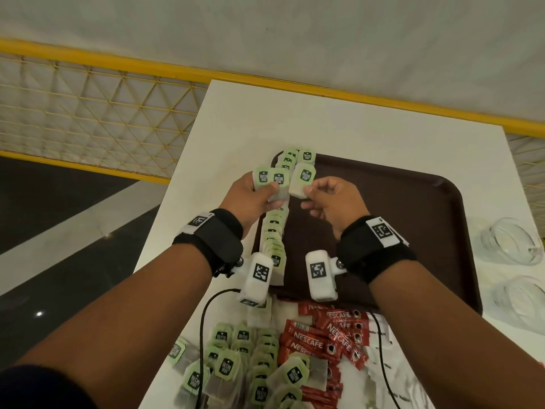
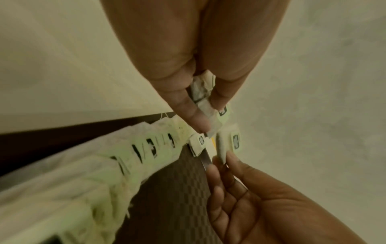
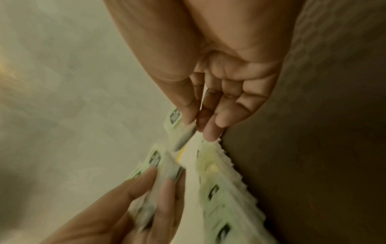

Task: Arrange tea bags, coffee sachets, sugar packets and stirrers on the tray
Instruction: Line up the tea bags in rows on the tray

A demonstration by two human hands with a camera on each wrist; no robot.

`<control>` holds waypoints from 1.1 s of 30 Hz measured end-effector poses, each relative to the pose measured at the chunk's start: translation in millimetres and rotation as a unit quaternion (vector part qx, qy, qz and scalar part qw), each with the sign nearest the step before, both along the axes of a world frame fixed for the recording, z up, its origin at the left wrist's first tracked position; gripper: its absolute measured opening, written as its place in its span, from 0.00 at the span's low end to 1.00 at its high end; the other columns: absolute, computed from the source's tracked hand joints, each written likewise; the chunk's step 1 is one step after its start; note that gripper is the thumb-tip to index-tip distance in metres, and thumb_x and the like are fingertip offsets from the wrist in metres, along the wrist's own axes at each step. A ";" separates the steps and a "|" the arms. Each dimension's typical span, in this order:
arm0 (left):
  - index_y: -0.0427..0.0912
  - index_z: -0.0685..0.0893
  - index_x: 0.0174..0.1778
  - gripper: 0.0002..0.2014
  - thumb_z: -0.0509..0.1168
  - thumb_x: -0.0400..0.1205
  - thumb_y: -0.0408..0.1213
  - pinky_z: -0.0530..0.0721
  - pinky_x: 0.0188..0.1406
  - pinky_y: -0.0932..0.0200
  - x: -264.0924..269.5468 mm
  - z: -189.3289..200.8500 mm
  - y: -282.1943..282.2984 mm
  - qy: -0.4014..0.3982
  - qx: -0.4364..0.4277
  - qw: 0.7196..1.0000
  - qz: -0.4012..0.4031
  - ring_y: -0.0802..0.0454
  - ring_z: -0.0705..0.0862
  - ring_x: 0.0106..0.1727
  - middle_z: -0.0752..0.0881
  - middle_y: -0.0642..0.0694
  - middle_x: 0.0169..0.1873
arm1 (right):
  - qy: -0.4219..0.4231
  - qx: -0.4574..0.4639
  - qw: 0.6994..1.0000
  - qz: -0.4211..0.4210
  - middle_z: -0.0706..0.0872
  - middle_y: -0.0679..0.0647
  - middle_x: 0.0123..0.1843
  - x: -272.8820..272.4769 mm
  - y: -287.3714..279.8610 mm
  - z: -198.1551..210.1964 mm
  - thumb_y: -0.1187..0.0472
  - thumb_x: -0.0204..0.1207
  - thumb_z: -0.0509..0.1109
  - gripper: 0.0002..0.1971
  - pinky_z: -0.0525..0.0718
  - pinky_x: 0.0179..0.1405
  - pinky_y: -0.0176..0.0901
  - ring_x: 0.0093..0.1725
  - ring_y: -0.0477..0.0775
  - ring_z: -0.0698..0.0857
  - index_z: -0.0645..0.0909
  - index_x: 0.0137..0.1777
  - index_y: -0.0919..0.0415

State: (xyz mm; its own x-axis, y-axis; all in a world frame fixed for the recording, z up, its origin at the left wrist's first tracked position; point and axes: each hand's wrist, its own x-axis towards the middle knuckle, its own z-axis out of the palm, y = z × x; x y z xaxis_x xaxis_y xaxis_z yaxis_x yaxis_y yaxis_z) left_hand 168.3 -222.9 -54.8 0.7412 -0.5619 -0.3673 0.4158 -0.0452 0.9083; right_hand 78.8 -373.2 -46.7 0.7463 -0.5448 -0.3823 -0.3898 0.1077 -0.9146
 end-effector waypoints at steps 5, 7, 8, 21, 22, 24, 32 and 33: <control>0.36 0.80 0.65 0.12 0.64 0.85 0.33 0.87 0.41 0.62 14.7 -8.8 4.5 -0.023 0.064 0.997 0.022 0.46 0.89 0.56 0.88 0.40 0.58 | 0.068 -0.084 0.994 -0.013 0.89 0.56 0.45 27.1 -28.8 -20.2 0.63 0.80 0.71 0.03 0.81 0.24 0.35 0.29 0.47 0.85 0.80 0.45 0.58; 0.38 0.81 0.64 0.12 0.65 0.85 0.35 0.86 0.38 0.64 16.4 -11.4 5.9 -0.036 0.078 0.996 0.021 0.50 0.89 0.53 0.89 0.42 0.57 | 0.088 -0.115 0.989 -0.005 0.89 0.55 0.45 37.6 -36.7 -28.0 0.62 0.79 0.72 0.05 0.81 0.24 0.37 0.28 0.47 0.85 0.80 0.42 0.55; 0.38 0.81 0.63 0.12 0.65 0.85 0.35 0.86 0.38 0.63 16.6 -12.1 6.8 -0.036 0.075 0.996 0.019 0.51 0.89 0.51 0.89 0.42 0.56 | 0.097 -0.129 0.987 0.002 0.89 0.54 0.44 41.9 -39.1 -30.9 0.61 0.79 0.72 0.06 0.81 0.25 0.38 0.28 0.47 0.85 0.80 0.41 0.53; 0.38 0.84 0.57 0.07 0.67 0.84 0.32 0.89 0.46 0.59 12.7 -15.6 -0.1 0.002 0.032 0.999 0.009 0.46 0.91 0.53 0.90 0.38 0.55 | 0.137 -0.205 0.969 0.012 0.90 0.51 0.39 55.5 -45.1 -41.3 0.50 0.77 0.72 0.08 0.79 0.27 0.36 0.23 0.48 0.84 0.83 0.45 0.54; 0.38 0.84 0.56 0.07 0.67 0.84 0.32 0.89 0.46 0.59 12.2 -15.3 -1.6 0.002 0.032 0.999 0.009 0.47 0.90 0.53 0.90 0.38 0.55 | 0.139 -0.203 0.969 0.007 0.90 0.51 0.40 54.9 -44.7 -40.6 0.49 0.77 0.72 0.09 0.80 0.28 0.38 0.24 0.48 0.84 0.82 0.45 0.54; 0.37 0.84 0.57 0.07 0.67 0.84 0.32 0.89 0.47 0.59 11.7 -14.3 -4.0 0.003 0.029 1.000 0.010 0.46 0.90 0.53 0.89 0.37 0.55 | 0.131 -0.218 0.967 -0.010 0.89 0.50 0.41 52.4 -43.4 -38.9 0.45 0.77 0.71 0.11 0.86 0.36 0.45 0.30 0.51 0.86 0.80 0.44 0.52; 0.29 0.82 0.63 0.15 0.69 0.82 0.30 0.88 0.45 0.62 14.7 -8.1 -16.0 0.007 0.009 1.000 0.004 0.47 0.91 0.50 0.89 0.34 0.55 | 0.016 -0.062 0.991 0.116 0.87 0.56 0.40 31.3 -13.3 -13.2 0.58 0.77 0.75 0.10 0.78 0.27 0.33 0.32 0.45 0.80 0.85 0.50 0.65; 0.29 0.83 0.63 0.14 0.69 0.82 0.30 0.89 0.45 0.61 14.8 -7.4 -17.0 0.004 0.011 1.000 0.001 0.46 0.91 0.51 0.89 0.34 0.55 | 0.011 -0.058 0.992 0.114 0.86 0.56 0.39 31.5 -12.4 -14.2 0.60 0.76 0.76 0.08 0.79 0.27 0.34 0.31 0.45 0.81 0.84 0.49 0.64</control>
